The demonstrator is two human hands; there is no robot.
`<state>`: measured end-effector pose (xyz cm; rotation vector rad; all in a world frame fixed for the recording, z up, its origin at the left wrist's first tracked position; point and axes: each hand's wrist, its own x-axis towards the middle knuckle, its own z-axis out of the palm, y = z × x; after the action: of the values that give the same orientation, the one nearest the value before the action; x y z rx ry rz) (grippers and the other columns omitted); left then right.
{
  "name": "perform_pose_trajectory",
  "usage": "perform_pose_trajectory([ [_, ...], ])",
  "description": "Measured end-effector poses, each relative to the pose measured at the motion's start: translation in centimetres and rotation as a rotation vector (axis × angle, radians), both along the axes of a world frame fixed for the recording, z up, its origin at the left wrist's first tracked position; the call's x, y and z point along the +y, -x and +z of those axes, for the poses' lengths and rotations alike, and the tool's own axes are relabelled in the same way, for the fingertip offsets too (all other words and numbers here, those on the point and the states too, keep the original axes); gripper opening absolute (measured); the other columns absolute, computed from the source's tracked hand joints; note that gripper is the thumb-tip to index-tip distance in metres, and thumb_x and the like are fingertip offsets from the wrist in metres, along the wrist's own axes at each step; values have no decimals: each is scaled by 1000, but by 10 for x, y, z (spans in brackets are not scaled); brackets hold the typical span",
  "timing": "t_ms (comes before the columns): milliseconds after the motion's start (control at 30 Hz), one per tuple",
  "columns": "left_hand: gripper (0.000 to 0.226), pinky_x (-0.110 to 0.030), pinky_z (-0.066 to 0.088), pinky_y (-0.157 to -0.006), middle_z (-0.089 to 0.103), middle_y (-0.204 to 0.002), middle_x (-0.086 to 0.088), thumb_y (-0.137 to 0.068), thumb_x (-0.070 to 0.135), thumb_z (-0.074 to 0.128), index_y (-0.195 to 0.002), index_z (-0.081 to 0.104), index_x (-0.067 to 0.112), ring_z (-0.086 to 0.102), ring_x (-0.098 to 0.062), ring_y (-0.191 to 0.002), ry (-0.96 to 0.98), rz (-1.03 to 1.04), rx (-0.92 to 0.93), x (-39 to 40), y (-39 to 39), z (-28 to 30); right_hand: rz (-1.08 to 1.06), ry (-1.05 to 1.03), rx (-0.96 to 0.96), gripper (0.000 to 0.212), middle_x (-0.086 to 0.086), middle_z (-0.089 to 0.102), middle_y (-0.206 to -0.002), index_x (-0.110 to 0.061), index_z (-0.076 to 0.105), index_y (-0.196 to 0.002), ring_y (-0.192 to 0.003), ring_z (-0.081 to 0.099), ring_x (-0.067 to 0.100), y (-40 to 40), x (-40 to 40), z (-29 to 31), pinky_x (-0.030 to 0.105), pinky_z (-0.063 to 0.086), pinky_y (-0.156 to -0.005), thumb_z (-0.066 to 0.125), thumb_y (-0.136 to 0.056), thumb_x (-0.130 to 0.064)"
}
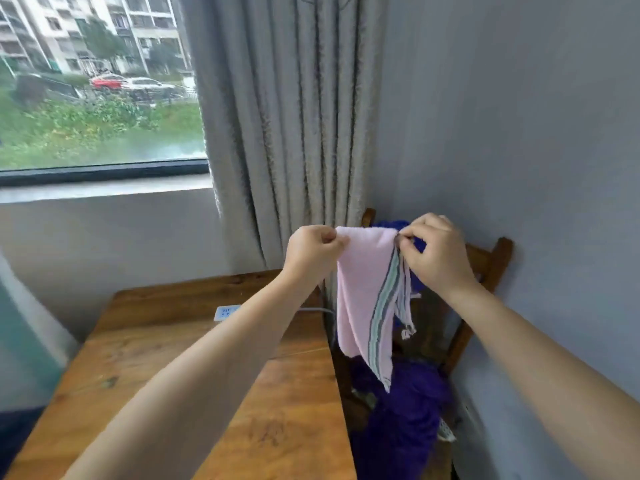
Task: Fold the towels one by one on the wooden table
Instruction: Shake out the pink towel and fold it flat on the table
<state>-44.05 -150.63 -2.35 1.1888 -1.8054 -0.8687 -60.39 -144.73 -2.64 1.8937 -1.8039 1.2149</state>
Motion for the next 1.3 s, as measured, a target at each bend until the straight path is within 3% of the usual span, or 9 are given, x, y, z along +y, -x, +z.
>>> perform_pose_trajectory([
  [100,34,-23,23,-50,31,-53,-3,-83,11,56,-51,42,10,26,-13,-50,-58,58,-29,19,-55,5,73,-112,-68,11,22,66,-86,5,70,-82,-87,55,38,-47,8,0,44,44,-75,61,-81,-1],
  [300,29,-26,24,-55,32,-56,-7,-79,10,54,-52,41,10,28,-18,-56,-153,262,-247,46,-168,-18,258,-407,-44,17,18,63,-97,-1,70,-92,-102,52,31,-152,2,-30,40,41,-89,57,-85,-9],
  [400,30,-27,26,-54,38,-56,-8,-80,14,55,-52,48,10,34,-21,-58,-159,366,-356,46,-224,-32,351,-441,-51,16,16,64,-96,-3,71,-90,-100,53,30,-206,-11,-46,35,39,-88,57,-84,-10],
  [533,45,-24,25,-47,38,-48,2,-85,18,53,-43,38,18,38,-18,-55,-111,505,-461,37,-286,-47,446,-454,-83,15,15,65,-94,-4,72,-89,-97,53,30,-270,-37,-68,32,39,-84,58,-83,-8],
  [667,33,-24,35,-54,56,-63,-2,-89,24,51,-58,54,12,52,-20,-68,-114,528,-557,14,-325,-72,498,-527,-119,16,15,64,-92,-4,71,-91,-95,53,28,-313,-71,-102,25,34,-76,58,-85,-9],
  [800,33,-29,39,-62,55,-71,-4,-90,26,50,-59,51,14,50,-21,-71,-228,530,-621,-20,-346,-114,494,-645,-116,18,8,57,-85,-5,71,-95,-94,53,28,-336,-105,-147,25,35,-75,57,-86,-12],
  [1000,37,-30,41,-63,55,-69,-6,-90,28,51,-56,49,14,52,-24,-72,-496,457,-601,-67,-358,-186,367,-881,-61,23,11,60,-98,-11,69,-103,-98,52,26,-349,-142,-220,25,34,-74,52,-90,-20],
  [1167,24,-32,42,-71,62,-85,-14,-91,22,49,-77,62,9,56,-26,-84,-645,248,-587,-81,-355,-234,251,-1031,-85,23,12,60,-93,-10,70,-97,-96,55,29,-345,-150,-262,25,31,-69,49,-90,-16],
  [1300,29,-31,43,-90,65,-114,-11,-92,8,42,-109,66,7,56,-26,-107,-736,94,-516,-76,-355,-270,105,-1147,-200,24,20,66,-100,-6,71,-90,-97,55,34,-329,-147,-292,30,35,-69,48,-87,-10],
])
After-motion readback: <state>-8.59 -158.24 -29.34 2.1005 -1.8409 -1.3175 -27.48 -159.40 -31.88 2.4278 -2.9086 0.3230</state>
